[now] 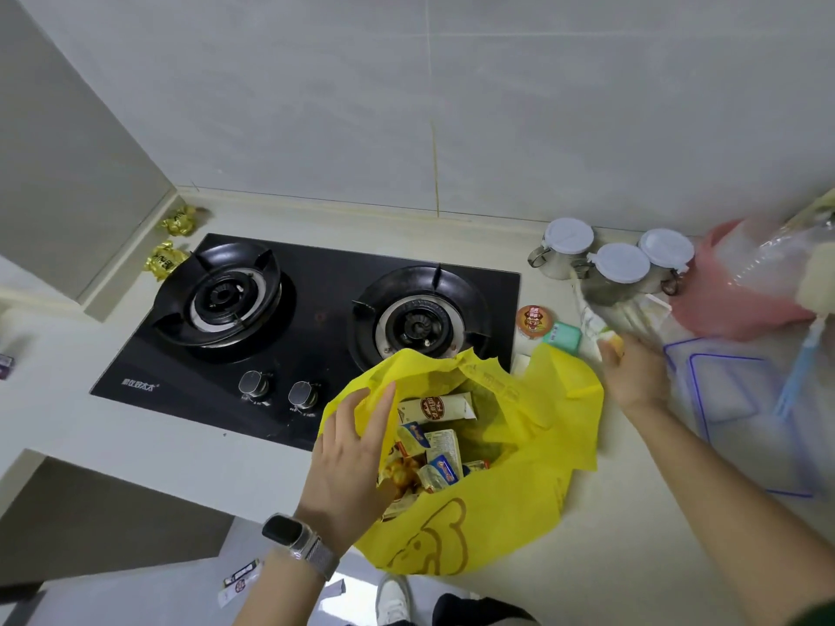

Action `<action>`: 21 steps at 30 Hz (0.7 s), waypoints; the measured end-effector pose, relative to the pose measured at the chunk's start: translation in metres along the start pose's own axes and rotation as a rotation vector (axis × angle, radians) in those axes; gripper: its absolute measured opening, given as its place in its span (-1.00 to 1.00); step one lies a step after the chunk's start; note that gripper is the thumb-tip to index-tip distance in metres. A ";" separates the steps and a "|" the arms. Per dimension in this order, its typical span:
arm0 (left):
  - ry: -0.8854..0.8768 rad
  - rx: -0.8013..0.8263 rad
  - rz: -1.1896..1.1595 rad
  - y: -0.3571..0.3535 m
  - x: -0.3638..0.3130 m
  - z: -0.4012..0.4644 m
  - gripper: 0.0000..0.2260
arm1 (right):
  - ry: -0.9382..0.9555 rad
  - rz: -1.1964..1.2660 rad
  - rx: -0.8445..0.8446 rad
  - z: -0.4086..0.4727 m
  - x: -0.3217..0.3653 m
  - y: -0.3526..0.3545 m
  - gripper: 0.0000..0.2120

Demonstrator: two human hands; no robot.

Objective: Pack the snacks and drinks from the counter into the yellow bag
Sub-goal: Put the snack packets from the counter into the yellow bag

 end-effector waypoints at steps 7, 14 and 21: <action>0.110 -0.049 -0.061 -0.002 0.010 -0.004 -0.37 | -0.316 0.926 -0.197 -0.069 0.058 0.069 -0.79; 0.185 0.040 -0.331 -0.001 0.011 0.004 -0.21 | 0.118 0.794 -0.042 -0.169 0.128 0.068 -0.81; 0.209 0.039 -0.469 0.001 0.008 0.008 -0.24 | 0.749 0.324 -0.024 -0.208 0.153 0.054 -0.65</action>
Point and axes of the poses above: each hand's wrist, its own z-axis towards the middle knuckle, its own y-axis out of the back of the hand, x = y × z, the point moved 4 cm from there along z, towards the middle knuckle, and after that the axes turned 8 degrees about -x, right-handed, at the moved point
